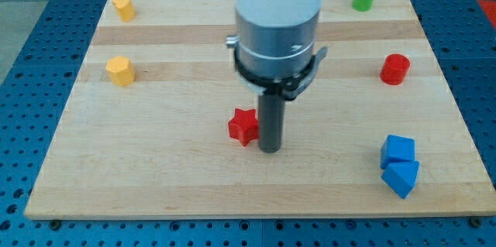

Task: Slide the red star above the blue cube

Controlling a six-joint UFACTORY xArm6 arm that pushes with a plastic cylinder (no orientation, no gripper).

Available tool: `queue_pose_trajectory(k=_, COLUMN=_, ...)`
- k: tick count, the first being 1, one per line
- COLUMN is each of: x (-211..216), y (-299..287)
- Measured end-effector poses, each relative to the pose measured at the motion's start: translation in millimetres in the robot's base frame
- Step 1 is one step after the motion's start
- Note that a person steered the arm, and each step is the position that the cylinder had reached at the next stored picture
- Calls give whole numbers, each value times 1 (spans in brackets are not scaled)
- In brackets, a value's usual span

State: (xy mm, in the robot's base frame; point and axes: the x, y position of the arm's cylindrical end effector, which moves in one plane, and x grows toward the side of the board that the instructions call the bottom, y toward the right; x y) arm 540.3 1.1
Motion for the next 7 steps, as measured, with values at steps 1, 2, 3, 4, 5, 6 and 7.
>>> queue_pose_trajectory(k=1, x=21, y=-40)
queue_pose_trajectory(k=2, x=7, y=-75)
queue_pose_trajectory(k=3, x=-38, y=-76)
queue_pose_trajectory(k=4, x=-50, y=-11)
queue_pose_trajectory(k=5, x=-50, y=15)
queue_pose_trajectory(k=6, x=-42, y=-16)
queue_pose_trajectory(k=7, x=-12, y=-25)
